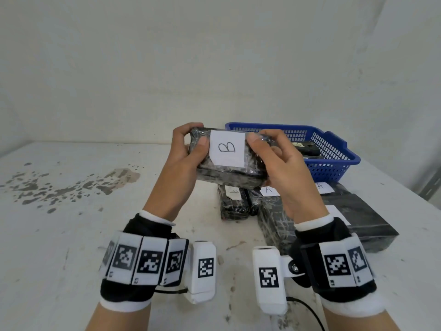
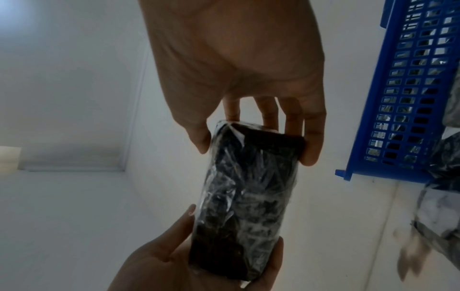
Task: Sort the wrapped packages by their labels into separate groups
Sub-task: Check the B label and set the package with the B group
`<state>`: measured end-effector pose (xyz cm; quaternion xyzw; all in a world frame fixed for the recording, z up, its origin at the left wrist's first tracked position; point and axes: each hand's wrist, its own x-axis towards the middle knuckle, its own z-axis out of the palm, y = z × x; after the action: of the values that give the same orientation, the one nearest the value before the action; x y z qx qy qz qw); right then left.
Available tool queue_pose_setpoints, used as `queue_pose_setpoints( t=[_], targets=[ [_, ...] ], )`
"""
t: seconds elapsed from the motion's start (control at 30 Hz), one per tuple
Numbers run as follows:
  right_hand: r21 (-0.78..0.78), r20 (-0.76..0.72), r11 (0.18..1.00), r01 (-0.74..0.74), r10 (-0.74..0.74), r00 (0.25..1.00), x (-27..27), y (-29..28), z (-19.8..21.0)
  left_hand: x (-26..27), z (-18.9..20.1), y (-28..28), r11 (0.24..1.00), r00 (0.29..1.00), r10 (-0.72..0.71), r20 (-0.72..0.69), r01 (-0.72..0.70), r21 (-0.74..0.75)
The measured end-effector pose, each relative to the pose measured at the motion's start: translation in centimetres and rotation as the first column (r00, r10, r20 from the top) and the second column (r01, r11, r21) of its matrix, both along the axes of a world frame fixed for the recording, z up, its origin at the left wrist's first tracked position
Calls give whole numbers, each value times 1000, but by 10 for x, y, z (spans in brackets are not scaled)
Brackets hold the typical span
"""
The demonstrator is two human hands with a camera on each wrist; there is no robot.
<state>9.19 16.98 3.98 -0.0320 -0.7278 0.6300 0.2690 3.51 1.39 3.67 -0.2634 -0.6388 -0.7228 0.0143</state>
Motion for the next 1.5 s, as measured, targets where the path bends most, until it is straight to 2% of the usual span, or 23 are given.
queue_pose_setpoints(
  t=[0.17,0.33,0.5,0.63,0.73,1.0,1.23,1.3,1.4,1.5],
  targets=[
    [15,-19,1000,7,-7,1000,2,0,1,4,1,1,996,996,-85,8,85,-25],
    [62,-10,994,-94,95,995,4,3,0,0,1,-2,994,994,-104,32,103,35],
    [97,-6,987,-127,128,992,5,2,-1,0,1,-1,996,999,-17,44,13,83],
    [142,4,988,-64,64,998,5,1,-1,2,2,-2,999,999,40,30,-40,0],
    [176,57,983,-57,48,997,4,1,-2,4,1,0,999,999,41,32,-41,-7],
    [55,24,997,-59,58,998,6,-3,1,6,2,4,998,999,42,30,-43,48],
    [78,-97,996,-50,57,994,1,3,-4,4,4,0,997,998,28,50,-31,67],
    [45,-42,997,-57,59,997,-1,4,-5,2,4,-1,992,998,1,67,-10,125],
    [-14,41,993,-114,114,993,-2,4,-4,0,2,-1,989,1000,20,16,-22,144],
    [-38,-1,989,-146,146,989,1,4,-2,-2,2,-1,986,1000,-10,29,5,168]
  ],
)
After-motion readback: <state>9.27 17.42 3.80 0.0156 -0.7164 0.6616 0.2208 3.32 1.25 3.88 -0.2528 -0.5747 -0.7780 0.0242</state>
